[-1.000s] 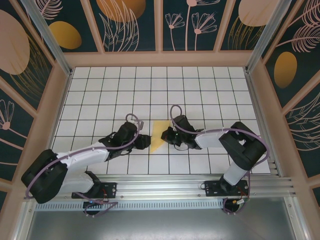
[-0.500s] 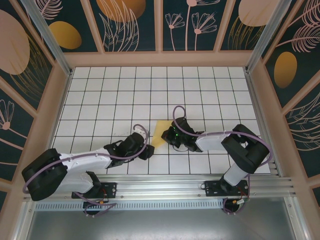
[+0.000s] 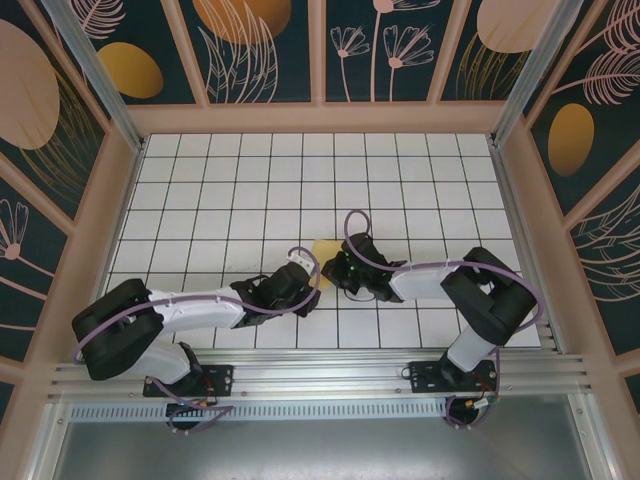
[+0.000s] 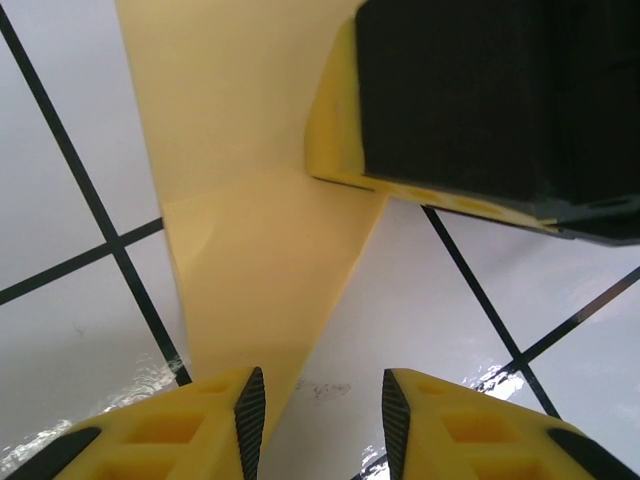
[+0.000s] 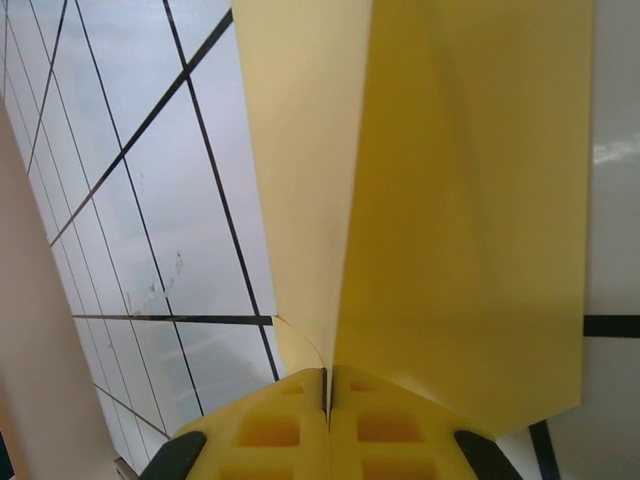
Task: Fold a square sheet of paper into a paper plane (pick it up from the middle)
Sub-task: Fourth fold the wing at the center of the table.
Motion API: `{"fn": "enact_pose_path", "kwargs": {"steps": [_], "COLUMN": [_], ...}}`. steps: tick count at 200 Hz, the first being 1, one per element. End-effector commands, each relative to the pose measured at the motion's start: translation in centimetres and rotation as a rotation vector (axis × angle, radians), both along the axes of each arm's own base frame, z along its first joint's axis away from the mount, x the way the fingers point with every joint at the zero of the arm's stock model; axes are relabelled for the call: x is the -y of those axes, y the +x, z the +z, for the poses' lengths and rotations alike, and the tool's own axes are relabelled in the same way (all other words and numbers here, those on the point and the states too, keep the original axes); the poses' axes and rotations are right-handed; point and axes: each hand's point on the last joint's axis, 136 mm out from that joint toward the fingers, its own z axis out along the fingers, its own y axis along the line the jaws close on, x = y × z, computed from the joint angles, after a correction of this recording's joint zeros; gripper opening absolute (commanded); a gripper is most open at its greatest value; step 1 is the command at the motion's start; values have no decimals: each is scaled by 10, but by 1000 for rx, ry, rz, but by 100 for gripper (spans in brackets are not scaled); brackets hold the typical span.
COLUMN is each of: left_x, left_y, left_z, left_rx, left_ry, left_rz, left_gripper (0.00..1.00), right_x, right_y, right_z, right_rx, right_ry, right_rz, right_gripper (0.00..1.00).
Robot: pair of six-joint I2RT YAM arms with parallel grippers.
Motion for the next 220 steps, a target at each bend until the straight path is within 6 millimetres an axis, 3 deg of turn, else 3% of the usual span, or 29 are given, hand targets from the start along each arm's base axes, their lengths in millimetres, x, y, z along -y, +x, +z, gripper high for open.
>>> {"fn": "enact_pose_path", "kwargs": {"steps": [1,84,161,196,220], "left_x": [4,0,-4,-7,-5], "left_y": [4,13,17,18,17], "left_z": [-2,-17,-16,-14,-12], "left_rx": [16,28,38,53,54], "left_ry": [40,113,116,114,110], "left_rz": [-6,39,77,83,67], "left_gripper": [39,26,10,4,1], "right_x": [-7,-8,-7,-3,3], "right_y": [1,2,4,4,6], "right_z": [2,2,6,10,18], "right_rx": [-10,-11,9,24,55], "right_ry": [3,-9,-44,-90,-110], "right_rz": [7,18,43,60,64], "right_gripper": [7,7,12,19,31]}}
